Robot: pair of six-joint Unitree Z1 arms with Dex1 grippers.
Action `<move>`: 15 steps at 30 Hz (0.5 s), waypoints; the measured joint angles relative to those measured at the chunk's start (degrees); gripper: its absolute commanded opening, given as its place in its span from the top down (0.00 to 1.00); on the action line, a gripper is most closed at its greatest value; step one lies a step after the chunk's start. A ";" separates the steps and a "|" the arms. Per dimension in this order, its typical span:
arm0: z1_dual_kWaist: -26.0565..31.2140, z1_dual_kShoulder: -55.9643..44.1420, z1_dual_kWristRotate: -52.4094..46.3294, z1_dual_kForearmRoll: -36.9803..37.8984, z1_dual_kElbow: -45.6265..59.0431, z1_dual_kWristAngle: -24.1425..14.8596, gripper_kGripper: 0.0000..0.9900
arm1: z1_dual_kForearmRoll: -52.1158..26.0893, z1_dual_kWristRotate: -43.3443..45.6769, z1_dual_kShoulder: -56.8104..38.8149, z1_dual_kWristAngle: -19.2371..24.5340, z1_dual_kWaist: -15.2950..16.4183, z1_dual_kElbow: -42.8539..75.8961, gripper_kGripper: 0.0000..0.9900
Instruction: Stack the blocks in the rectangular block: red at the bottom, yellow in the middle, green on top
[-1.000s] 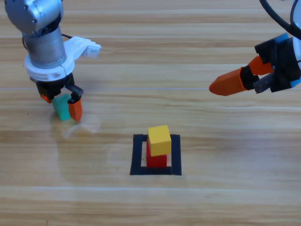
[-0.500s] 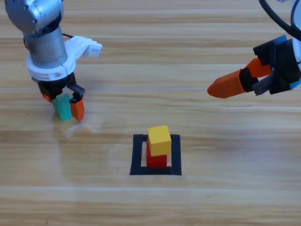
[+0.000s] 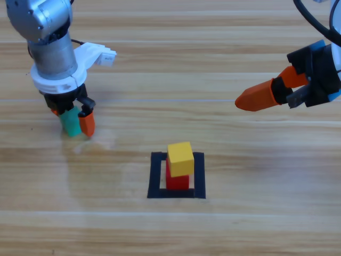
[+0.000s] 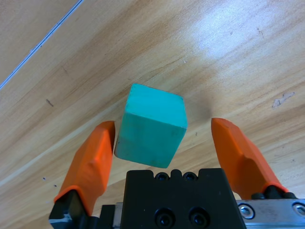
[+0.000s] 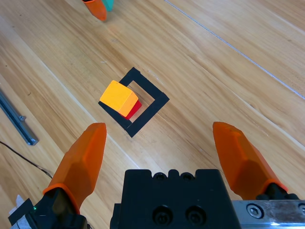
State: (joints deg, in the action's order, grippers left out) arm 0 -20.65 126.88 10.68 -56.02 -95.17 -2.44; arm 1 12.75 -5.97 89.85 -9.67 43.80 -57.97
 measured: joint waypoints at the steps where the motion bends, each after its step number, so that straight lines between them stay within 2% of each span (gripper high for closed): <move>1: 0.00 0.00 0.00 0.08 0.06 0.00 0.17 | 0.00 0.00 0.00 0.00 0.00 0.00 0.01; 6: 0.01 0.02 0.00 0.90 1.18 0.00 0.32 | 0.00 0.00 0.00 0.00 0.00 0.00 0.01; 10: 0.01 0.02 0.00 1.08 1.45 0.00 0.48 | 0.00 0.00 0.00 0.00 0.00 0.00 0.01; 15: 0.01 0.02 -0.15 1.13 1.46 0.00 0.51 | 0.00 0.00 0.00 0.00 0.00 0.00 0.01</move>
State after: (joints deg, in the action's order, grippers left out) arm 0 -20.64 126.89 10.53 -54.88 -93.72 -2.44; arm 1 12.75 -5.97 89.85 -9.67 43.80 -57.97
